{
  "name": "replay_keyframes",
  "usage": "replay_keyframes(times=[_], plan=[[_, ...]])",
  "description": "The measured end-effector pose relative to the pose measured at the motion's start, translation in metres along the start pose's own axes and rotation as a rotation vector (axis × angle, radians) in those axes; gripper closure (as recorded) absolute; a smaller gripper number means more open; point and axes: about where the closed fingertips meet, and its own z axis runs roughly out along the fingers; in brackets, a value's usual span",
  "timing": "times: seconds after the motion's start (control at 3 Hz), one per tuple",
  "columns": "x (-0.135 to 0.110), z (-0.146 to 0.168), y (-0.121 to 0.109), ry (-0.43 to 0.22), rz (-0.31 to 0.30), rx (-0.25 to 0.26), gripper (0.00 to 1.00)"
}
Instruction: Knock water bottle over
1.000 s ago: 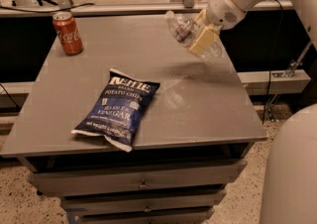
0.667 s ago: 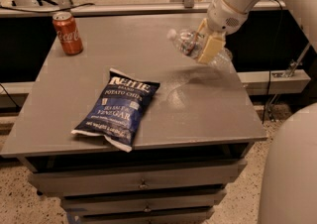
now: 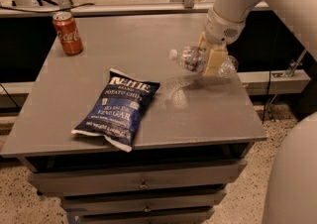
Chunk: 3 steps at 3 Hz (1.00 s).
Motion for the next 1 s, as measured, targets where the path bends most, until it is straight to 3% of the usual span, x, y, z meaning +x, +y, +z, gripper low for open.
replay_keyframes(times=[1.0], plan=[[-0.0069, 0.0189, 0.0176, 0.024, -0.014, -0.039, 0.15]])
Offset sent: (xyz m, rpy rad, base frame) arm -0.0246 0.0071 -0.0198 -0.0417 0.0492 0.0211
